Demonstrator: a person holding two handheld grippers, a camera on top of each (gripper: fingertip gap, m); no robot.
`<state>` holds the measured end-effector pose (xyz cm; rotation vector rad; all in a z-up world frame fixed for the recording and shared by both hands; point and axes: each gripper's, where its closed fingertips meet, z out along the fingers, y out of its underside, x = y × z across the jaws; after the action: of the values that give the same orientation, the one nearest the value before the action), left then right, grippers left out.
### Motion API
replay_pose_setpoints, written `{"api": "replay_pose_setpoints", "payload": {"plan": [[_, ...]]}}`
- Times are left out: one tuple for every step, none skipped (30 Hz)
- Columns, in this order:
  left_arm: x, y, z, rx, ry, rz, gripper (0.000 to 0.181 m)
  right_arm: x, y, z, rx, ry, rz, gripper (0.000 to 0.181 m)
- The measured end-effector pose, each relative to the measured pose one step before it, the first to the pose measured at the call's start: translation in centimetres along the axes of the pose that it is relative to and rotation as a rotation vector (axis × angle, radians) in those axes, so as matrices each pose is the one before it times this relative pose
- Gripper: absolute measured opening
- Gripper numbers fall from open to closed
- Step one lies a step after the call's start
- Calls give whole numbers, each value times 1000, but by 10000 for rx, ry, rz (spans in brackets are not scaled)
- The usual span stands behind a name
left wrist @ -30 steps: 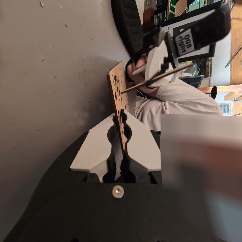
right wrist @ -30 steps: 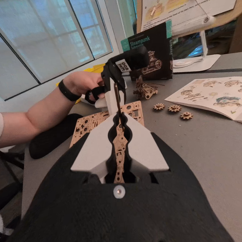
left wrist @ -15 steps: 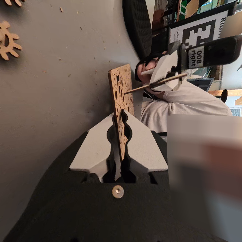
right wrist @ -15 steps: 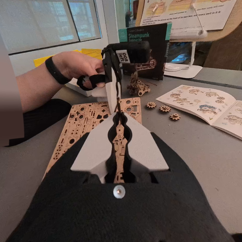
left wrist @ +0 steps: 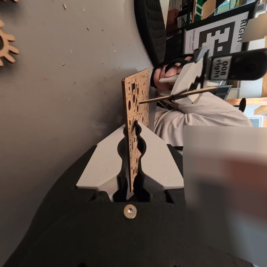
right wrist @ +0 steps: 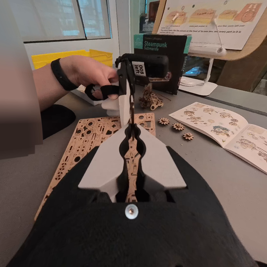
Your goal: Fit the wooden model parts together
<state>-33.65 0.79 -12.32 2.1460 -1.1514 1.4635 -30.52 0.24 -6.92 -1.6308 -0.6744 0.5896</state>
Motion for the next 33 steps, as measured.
{"api": "replay_pose_setpoints", "payload": {"plan": [[207,-63,-157,55,138,25,5,-93,100,-376,166,88,-57,1],[159,90,88,-59,77,34,5,-269,10,-249,136,28,-84,1],[108,192,288,-145,38,36,5,-200,-175,-153,170,-27,62,1],[165,143,262,-113,119,17,5,57,-172,-198,218,-38,282,1],[219,-52,80,16,145,14,5,342,-95,-221,220,-66,581,0],[144,-88,-25,60,13,48,4,524,130,-111,108,-123,753,0],[-2,-93,-43,57,-112,58,4,447,139,-21,74,-135,754,0],[-107,-37,38,22,-134,11,4,166,46,15,42,-88,429,0],[-248,171,169,-113,-186,-21,5,-239,156,282,-167,10,-446,0],[-394,193,173,-137,-215,-79,6,-659,200,392,-397,196,-1185,1],[-214,43,180,-49,-58,-99,7,-814,-115,291,-141,177,-1228,2],[-1412,219,38,-143,-806,-182,9,-1115,-1910,-161,486,-124,-708,1],[-1078,120,174,-94,-439,-256,12,-439,-863,175,191,-27,-441,1],[821,27,254,-44,751,-25,10,452,-190,335,-249,137,-371,1],[754,309,227,-230,435,186,8,623,251,283,-480,76,-106,2],[110,259,157,-180,-172,196,8,387,-100,-33,-34,-127,201,1],[140,177,88,-117,-116,157,8,354,84,-133,-97,-152,228,1],[264,-63,-43,35,87,72,8,581,296,-195,-171,-23,157,1],[140,-12,-66,12,102,29,8,579,-79,-341,69,20,162,1],[-64,104,-52,-58,7,-29,8,180,55,-177,-32,-262,278,1],[-1,77,-33,-42,53,-7,8,287,499,-64,-298,-151,355,1],[113,107,18,-61,106,4,7,382,377,-58,-121,-7,220,1],[7,128,47,-83,35,-4,8,416,469,-21,-87,51,221,2],[-102,64,43,-36,-25,-44,8,107,237,-83,116,-24,309,1],[-116,-14,32,10,-16,-75,8,155,216,-99,164,43,355,1],[-103,6,28,-10,0,-72,8,40,293,-51,116,-7,296,1],[-50,19,12,-13,3,-5,8,-21,284,80,80,-5,217,1],[-13,19,-10,-10,2,-10,8,-57,328,104,16,40,81,1],[13,-15,3,4,1,-1,8,45,233,205,2,76,-24,1],[14,-29,-2,18,-4,10,8,64,270,261,-87,9,-5,1],[-8,-1,1,1,-12,-13,8,28,208,249,-81,-24,103,2],[7,-9,-1,6,-3,-3,8,151,21,163,28,31,102,1],[49,-27,7,17,3,14,8,157,127,82,-70,44,41,1]]}}
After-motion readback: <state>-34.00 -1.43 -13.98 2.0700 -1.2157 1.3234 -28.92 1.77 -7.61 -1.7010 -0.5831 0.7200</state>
